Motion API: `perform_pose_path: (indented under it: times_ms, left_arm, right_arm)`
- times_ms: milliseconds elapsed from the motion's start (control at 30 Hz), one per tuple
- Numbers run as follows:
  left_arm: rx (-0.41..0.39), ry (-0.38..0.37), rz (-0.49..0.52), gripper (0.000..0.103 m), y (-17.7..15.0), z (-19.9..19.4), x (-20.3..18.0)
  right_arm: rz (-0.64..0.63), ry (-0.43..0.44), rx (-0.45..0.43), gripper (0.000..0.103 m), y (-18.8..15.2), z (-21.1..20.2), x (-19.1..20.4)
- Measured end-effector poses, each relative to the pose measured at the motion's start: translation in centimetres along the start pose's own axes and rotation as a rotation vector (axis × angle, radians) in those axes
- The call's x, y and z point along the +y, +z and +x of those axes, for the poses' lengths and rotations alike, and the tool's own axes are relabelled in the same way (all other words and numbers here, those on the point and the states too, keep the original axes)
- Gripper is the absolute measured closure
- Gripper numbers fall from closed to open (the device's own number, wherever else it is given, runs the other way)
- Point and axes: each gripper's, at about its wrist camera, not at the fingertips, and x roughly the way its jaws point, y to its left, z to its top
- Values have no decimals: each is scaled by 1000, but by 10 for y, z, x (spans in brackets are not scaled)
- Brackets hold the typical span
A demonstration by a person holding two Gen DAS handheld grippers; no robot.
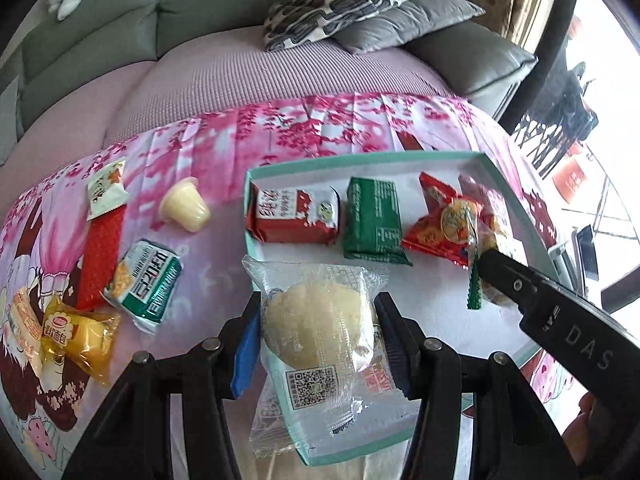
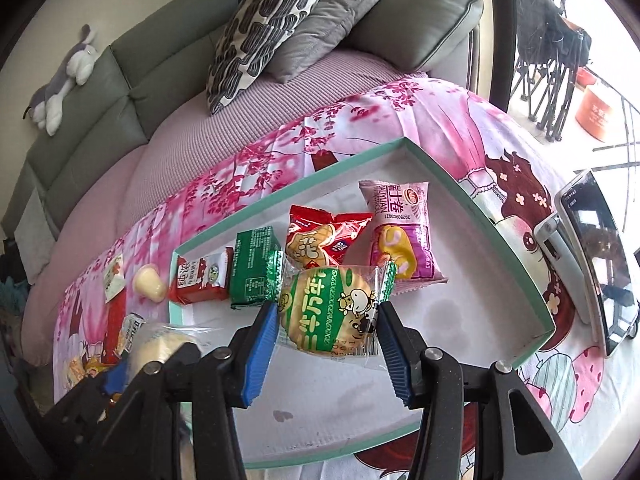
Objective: Organize snacks
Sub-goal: 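Carry both packs over the white tray and open both tools to drop them, then lift both open tools away from the tray back toward the snack pile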
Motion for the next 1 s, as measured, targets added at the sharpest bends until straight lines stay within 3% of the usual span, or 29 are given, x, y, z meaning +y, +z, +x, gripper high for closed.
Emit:
perform_pose_path:
  times_ms: [533,600,700,1000]
  left_arm:
    - [37,52,44,46,-6,17,-14]
    - [37,63,49,45,-6,17,-14]
    - [29,70,47,33,-5,13,-14]
    - [7,113,56,33,-3,-2,-10]
  right_arm:
    - [10,-14,70,49,-2,19,-5]
    - [7,-12,83,49,-3,22,-6]
    - [-5,-27,92,49,-3,25,-6]
    - [-3,-3,88,48,1,22,-7]
